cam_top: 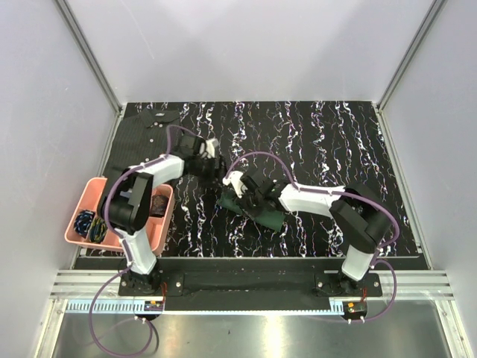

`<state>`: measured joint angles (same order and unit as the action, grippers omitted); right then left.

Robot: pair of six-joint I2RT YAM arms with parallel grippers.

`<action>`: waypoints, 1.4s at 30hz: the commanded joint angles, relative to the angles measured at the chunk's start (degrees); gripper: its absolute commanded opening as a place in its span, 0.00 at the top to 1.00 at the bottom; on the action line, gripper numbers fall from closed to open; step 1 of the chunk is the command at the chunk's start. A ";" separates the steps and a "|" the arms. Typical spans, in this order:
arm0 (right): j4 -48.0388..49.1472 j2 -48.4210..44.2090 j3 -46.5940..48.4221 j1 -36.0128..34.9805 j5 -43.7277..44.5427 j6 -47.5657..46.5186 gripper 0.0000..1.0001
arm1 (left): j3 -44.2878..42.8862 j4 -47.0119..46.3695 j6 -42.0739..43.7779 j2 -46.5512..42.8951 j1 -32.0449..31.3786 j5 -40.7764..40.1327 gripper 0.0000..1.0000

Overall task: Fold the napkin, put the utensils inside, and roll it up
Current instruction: Roll the napkin with the utensil

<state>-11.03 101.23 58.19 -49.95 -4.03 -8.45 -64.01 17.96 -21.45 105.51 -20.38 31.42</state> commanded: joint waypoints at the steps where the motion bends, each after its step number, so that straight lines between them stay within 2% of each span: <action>1: -4.27 1.60 0.87 2.66 -13.09 3.87 0.64 | 1.77 -3.27 -1.48 -7.15 4.03 -3.82 0.24; 5: -4.27 2.13 1.22 6.35 -21.52 4.93 0.65 | 5.46 -7.22 -2.45 -10.76 4.39 -4.97 0.23; 15: -4.18 7.66 4.82 13.91 -40.07 7.48 0.66 | 17.94 -23.04 -2.98 -16.30 3.51 4.70 0.23; 19: -4.18 11.43 6.49 16.64 -48.42 8.27 0.69 | 19.71 -25.34 -3.24 -16.39 2.45 4.97 0.24; 32: -4.18 18.82 10.18 21.21 -61.00 11.00 0.69 | 22.52 -29.02 -3.86 -14.64 0.35 6.11 0.26; 39: -4.27 21.38 11.15 21.74 -62.50 11.52 0.69 | 22.79 -31.48 -4.82 -11.92 -0.54 6.99 0.35; 42: -4.35 21.55 11.33 21.74 -62.15 11.61 0.69 | 22.70 -31.23 -5.18 -10.77 -0.54 6.90 0.56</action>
<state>-14.92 121.99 67.72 -28.42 -65.17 2.94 -41.58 -9.65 -26.26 93.14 -20.64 36.38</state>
